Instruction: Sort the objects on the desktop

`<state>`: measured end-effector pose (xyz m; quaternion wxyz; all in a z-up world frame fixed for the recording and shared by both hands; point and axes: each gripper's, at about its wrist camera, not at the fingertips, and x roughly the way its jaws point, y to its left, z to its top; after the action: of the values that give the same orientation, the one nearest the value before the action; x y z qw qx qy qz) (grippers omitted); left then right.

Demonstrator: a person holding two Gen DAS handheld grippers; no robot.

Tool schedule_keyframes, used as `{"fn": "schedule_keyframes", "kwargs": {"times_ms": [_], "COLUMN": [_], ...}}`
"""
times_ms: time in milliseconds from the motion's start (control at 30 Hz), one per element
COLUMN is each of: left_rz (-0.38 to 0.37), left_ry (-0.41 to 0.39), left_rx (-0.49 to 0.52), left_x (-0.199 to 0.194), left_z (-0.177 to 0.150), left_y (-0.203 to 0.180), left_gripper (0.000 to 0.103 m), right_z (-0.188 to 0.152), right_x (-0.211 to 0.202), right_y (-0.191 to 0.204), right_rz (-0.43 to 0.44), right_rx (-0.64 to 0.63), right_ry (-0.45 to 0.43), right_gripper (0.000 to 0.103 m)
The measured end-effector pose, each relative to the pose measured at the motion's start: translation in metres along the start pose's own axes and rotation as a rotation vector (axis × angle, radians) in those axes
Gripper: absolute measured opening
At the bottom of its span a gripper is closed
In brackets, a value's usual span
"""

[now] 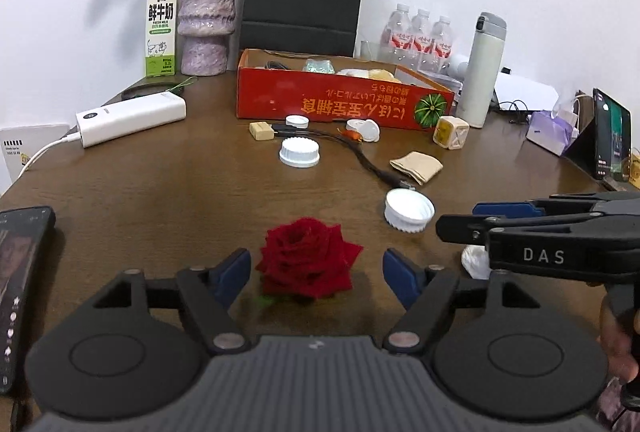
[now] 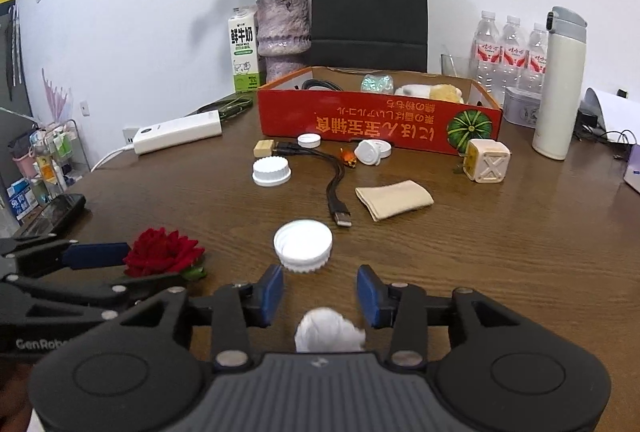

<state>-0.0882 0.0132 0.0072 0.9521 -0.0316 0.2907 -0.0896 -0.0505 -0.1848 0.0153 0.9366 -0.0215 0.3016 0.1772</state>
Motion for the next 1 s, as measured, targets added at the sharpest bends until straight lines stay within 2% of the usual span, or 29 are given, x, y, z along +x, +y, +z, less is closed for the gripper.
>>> {"fn": "schedule_keyframes", "kwargs": {"times_ms": [100,233,267,300,333,367,400,433,567,667,800,1000], "left_rz": [0.0,-0.027,-0.036,-0.038,-0.033,-0.022,-0.011,-0.003,-0.013,-0.025,-0.021,-0.011], "left_ry": [0.023,0.061,0.057,0.053,0.05,0.041,0.03,0.018,-0.029,-0.058,-0.07,-0.081], "left_rx": [-0.045,-0.124,-0.143,-0.155,-0.16,-0.168,-0.174,-0.178,-0.185,-0.155,-0.12,-0.119], "left_x": [0.01,0.018,0.018,0.018,0.019,0.018,0.017,0.015,0.006,-0.002,-0.005,-0.007], "left_z": [0.006,0.011,0.012,0.012,0.011,0.011,0.011,0.011,0.011,0.013,0.013,0.015], "left_y": [0.006,0.018,0.021,0.022,0.024,0.023,0.023,0.023,0.022,0.016,0.007,0.007], "left_gripper": [0.074,0.069,0.065,0.052,0.046,0.044,0.041,0.039,0.036,0.036,0.036,0.036], "right_z": [0.009,0.02,0.023,0.024,0.025,0.026,0.026,0.026,0.024,0.023,0.027,0.027], "right_x": [0.012,0.034,0.038,0.042,0.046,0.05,0.053,0.056,0.052,0.039,0.022,0.013], "right_y": [-0.001,0.002,0.004,0.006,0.01,0.013,0.015,0.016,0.017,0.014,0.007,0.0], "right_rz": [0.008,0.018,0.029,0.035,0.035,0.032,0.027,0.027,0.022,0.015,0.001,-0.009], "right_rx": [0.009,0.017,0.016,0.009,-0.004,-0.018,-0.023,-0.022,-0.011,-0.007,0.011,0.03], "right_ry": [-0.003,0.037,0.047,0.052,0.056,0.062,0.07,0.077,0.067,0.033,-0.01,-0.028], "right_gripper": [0.054,0.054,0.054,0.054,0.053,0.05,0.039,0.039,0.039,0.039,0.039,0.039]}}
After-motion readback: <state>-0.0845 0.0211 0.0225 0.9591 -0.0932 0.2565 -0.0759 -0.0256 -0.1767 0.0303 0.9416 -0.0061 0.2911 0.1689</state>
